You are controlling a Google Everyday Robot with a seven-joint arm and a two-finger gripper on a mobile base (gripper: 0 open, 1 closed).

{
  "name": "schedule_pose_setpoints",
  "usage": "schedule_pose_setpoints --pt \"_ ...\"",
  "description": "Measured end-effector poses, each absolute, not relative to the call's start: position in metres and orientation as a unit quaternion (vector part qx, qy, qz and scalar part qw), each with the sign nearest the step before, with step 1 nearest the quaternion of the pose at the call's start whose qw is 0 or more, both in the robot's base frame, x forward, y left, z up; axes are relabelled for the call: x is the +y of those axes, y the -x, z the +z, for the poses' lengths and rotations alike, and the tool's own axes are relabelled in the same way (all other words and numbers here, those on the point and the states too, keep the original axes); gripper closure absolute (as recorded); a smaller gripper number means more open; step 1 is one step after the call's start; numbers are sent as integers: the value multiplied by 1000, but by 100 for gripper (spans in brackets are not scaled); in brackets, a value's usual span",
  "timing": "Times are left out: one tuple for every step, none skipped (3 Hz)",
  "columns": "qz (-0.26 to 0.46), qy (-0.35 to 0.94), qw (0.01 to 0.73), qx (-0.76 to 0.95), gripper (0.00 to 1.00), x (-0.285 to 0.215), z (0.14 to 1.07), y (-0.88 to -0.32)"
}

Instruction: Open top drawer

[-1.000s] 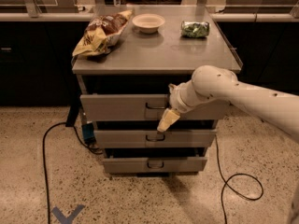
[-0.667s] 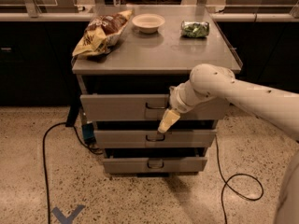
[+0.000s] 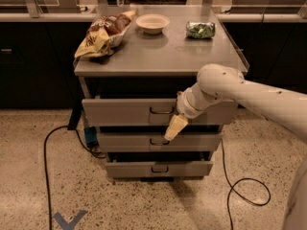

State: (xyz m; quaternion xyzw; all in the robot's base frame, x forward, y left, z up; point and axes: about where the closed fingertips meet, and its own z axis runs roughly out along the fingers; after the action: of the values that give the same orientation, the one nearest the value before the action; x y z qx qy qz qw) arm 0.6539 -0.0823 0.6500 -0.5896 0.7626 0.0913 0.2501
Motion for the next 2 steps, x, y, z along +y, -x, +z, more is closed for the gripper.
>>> schedule_pose_setpoints --pt "118 593 228 763 0 -83 658 -618" --pt "118 593 228 763 0 -83 658 -618"
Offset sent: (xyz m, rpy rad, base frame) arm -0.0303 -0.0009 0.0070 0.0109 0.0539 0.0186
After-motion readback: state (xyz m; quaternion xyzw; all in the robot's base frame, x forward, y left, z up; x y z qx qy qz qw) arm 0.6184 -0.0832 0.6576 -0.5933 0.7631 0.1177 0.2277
